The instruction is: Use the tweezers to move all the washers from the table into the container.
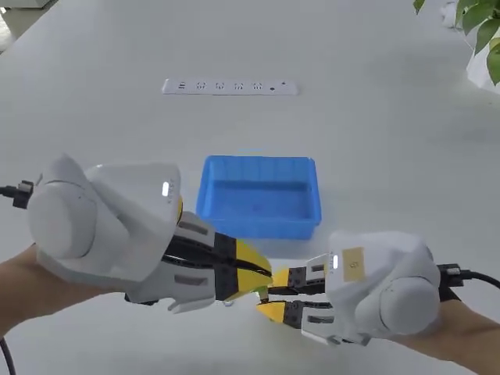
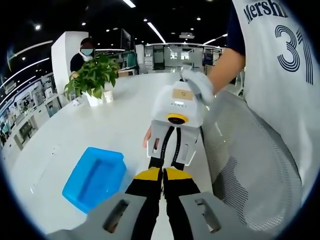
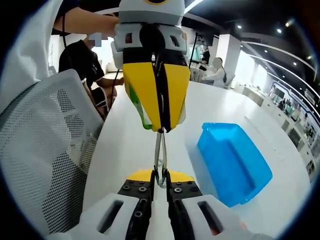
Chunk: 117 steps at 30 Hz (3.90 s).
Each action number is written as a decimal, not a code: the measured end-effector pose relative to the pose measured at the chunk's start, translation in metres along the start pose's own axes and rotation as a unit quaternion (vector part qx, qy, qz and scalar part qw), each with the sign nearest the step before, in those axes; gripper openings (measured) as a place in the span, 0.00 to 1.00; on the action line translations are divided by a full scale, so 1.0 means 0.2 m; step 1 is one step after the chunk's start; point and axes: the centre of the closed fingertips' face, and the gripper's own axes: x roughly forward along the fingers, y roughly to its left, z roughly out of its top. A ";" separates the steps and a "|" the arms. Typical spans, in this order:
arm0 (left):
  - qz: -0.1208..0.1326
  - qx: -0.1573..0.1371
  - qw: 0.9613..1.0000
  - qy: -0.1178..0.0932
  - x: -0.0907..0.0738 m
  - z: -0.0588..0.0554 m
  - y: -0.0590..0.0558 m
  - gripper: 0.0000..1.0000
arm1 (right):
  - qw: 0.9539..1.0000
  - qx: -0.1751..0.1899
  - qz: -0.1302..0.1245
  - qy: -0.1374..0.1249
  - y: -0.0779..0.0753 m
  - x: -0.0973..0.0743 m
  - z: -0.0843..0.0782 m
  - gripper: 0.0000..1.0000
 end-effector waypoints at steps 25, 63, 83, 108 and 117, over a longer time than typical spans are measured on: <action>0.035 0.084 0.996 -0.020 -0.17 0.27 0.33 0.05 | 0.995 -0.057 -0.081 -0.024 -0.44 -0.11 0.28 0.10; 0.001 -0.002 1.000 -0.008 0.10 -0.10 0.72 0.05 | 0.998 0.019 -0.036 0.042 -0.67 0.19 -0.06 0.11; 0.006 -0.025 0.999 -0.021 0.11 -0.09 0.73 0.05 | 0.997 0.040 -0.043 0.049 -0.68 0.20 -0.08 0.11; 0.009 0.034 0.999 -0.017 0.00 0.07 0.59 0.05 | 0.998 0.015 -0.067 0.015 -0.66 0.08 0.08 0.15; 0.008 0.063 0.998 -0.014 -0.07 0.12 0.55 0.05 | 0.997 -0.014 -0.070 -0.005 -0.58 0.01 0.22 0.15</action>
